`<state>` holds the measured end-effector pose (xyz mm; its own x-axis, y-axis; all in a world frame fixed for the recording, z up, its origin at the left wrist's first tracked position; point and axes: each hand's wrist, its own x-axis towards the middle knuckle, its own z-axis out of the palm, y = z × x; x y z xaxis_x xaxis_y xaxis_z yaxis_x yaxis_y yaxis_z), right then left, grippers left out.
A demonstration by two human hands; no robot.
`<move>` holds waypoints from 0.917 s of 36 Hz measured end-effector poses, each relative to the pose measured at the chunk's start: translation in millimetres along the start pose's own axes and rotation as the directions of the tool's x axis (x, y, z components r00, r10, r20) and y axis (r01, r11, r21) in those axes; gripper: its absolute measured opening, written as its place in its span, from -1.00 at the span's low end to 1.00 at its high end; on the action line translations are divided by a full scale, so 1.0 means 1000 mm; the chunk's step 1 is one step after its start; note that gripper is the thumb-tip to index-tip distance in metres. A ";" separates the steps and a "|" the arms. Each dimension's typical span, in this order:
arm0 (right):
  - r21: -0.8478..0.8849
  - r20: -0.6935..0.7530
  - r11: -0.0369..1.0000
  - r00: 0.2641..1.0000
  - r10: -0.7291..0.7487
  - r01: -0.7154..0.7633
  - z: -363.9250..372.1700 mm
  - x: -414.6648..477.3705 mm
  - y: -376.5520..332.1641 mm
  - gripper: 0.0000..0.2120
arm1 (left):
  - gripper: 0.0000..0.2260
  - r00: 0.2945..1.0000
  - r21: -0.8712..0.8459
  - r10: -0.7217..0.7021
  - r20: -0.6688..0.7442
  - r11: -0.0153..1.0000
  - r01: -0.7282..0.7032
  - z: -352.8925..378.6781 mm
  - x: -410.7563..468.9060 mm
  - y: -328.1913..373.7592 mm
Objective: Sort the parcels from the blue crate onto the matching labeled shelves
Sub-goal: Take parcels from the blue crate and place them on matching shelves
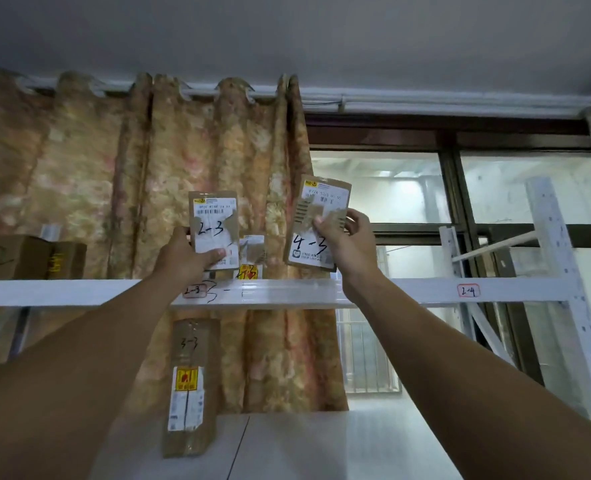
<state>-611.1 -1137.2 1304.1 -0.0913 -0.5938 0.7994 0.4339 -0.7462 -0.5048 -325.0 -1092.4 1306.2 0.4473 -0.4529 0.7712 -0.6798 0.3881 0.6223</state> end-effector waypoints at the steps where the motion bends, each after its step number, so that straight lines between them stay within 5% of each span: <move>1: 0.002 0.004 1.000 1.000 -0.002 0.002 0.000 0.005 0.003 -0.46 | -0.37 1.000 0.018 0.003 0.011 1.000 -0.003 0.006 0.005 -0.002; 14: 0.007 0.016 1.000 0.999 0.028 -0.028 -0.023 0.056 0.057 -0.50 | -0.25 0.993 0.221 -0.001 0.119 0.975 -0.026 0.041 0.067 -0.053; 18: 0.013 0.014 0.999 0.999 0.042 -0.042 -0.024 0.062 0.070 -0.51 | -0.02 0.988 0.249 0.013 0.154 0.967 -0.052 0.044 0.098 -0.081; 30: 0.021 -0.021 0.999 0.999 0.040 -0.040 -0.020 0.066 0.080 -0.51 | -0.29 0.985 0.275 -0.143 0.096 0.955 0.112 0.046 0.067 -0.043; 33: 0.011 -0.026 0.999 0.999 0.037 -0.037 -0.021 0.065 0.078 -0.51 | -0.13 0.980 0.256 -0.168 0.111 0.957 0.135 0.046 0.065 -0.044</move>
<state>-601.7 -1240.1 1309.8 -0.0989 -0.6287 0.7713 0.4469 -0.7206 -0.5301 -292.9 -1175.3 1322.8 0.4881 -0.5978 0.6360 -0.7390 0.1047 0.6655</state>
